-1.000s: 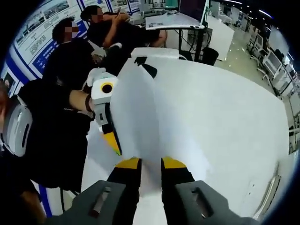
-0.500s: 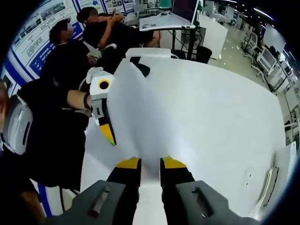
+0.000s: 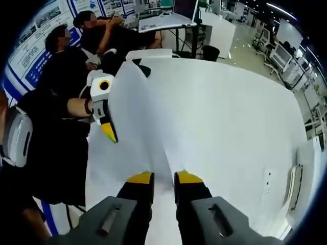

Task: Organize the stack of printing papers by aligning and flattening the scattered papers on the table

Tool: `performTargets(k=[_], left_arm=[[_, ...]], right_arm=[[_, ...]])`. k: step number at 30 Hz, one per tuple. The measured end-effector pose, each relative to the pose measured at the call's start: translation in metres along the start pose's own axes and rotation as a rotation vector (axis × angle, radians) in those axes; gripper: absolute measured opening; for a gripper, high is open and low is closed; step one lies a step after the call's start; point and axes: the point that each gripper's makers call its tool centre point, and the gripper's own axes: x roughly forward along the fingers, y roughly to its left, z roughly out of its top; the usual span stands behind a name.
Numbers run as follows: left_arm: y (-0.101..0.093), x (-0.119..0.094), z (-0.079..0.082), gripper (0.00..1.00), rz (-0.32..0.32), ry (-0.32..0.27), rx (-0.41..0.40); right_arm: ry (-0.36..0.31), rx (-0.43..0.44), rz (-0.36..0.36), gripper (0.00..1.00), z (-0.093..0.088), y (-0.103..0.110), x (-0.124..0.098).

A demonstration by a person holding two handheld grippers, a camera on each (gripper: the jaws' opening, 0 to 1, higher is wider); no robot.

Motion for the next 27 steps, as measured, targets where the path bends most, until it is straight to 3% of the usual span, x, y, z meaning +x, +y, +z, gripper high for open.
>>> performTargets(k=[16,27], left_arm=[[-0.001,-0.001,0.001,0.06,0.009,-0.017,0.012],[-0.002,0.0,0.0,0.06,0.019,-0.012,0.019]], right_arm=[[-0.07,0.148,-0.016,0.11,-0.06,-0.019,-0.012],[-0.185,0.187,0.022,0.11,-0.077,-0.009,0.011]])
